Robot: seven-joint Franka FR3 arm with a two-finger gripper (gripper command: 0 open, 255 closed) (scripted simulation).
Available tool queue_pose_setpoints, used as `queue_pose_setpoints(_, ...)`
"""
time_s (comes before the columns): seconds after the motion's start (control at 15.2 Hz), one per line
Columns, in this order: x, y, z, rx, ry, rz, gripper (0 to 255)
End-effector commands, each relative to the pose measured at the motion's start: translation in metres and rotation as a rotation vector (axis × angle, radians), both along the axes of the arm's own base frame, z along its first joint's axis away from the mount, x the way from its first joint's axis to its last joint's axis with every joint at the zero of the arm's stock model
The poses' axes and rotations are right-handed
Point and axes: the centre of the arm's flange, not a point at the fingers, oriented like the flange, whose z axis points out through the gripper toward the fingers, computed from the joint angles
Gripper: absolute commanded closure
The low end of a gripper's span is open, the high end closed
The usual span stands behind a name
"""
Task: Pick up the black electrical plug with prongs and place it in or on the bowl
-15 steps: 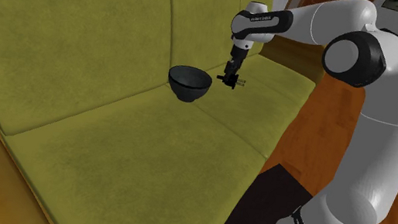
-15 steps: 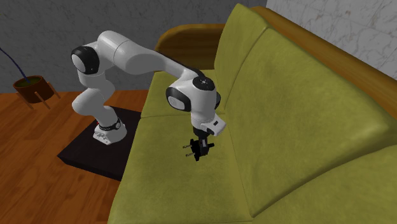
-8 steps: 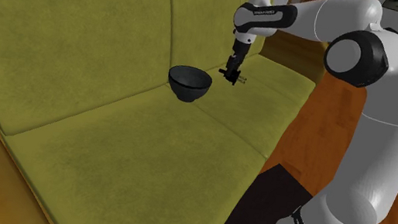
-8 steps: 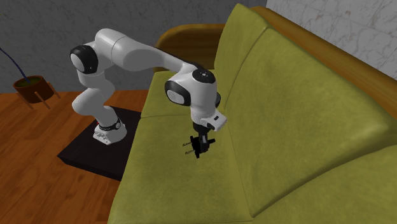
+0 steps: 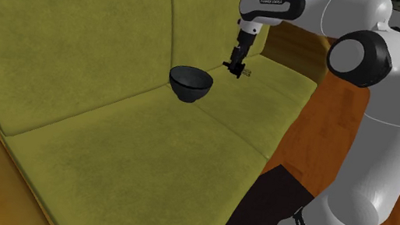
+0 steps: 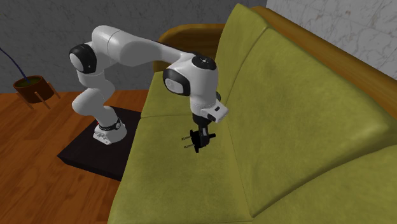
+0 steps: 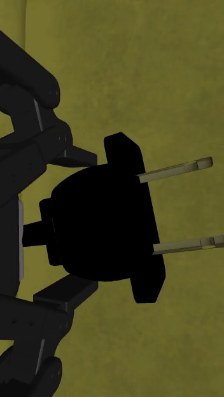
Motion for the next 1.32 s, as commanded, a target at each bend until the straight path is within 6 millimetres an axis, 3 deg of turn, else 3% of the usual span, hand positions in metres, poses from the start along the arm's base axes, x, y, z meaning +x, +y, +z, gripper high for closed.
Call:
queue_pose_setpoints(0.0, 0.000, 0.000, 0.011, 0.000, 0.000, 0.000, 255)
queue_pose_setpoints(1.19, 0.000, 0.000, 0.102, 0.000, 0.000, 0.000, 255)
queue_pose_setpoints(1.25, -0.002, 0.013, 0.102, 0.000, 0.000, 0.000, 255)
